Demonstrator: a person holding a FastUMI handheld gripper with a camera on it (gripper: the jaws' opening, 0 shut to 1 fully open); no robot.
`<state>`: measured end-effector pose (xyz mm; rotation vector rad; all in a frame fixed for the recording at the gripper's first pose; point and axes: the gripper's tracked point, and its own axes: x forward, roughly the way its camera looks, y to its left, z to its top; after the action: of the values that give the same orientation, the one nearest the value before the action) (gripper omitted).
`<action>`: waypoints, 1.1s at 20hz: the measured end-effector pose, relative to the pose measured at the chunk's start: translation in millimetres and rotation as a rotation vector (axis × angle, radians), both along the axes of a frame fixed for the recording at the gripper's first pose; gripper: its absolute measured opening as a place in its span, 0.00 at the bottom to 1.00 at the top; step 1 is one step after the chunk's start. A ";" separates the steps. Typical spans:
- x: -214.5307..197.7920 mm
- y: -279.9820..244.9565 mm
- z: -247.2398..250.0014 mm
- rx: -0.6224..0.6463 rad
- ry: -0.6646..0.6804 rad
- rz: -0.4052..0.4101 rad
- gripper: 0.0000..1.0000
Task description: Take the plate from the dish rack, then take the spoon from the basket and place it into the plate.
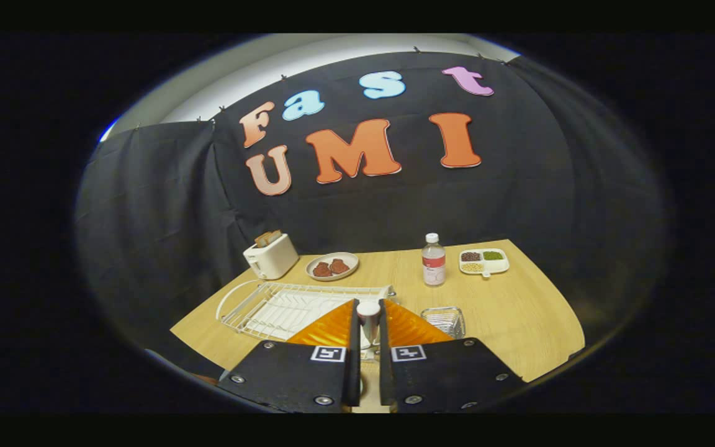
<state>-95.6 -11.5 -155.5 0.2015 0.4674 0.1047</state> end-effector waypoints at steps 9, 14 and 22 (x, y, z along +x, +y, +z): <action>-6.3 81.3 -18.8 0.054 0.050 0.191 0.12; -17.2 117.6 -54.4 0.064 0.130 0.267 0.12; -27.8 166.8 -89.4 0.057 0.210 0.380 0.12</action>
<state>-123.4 155.3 -245.0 0.1781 0.7091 0.4729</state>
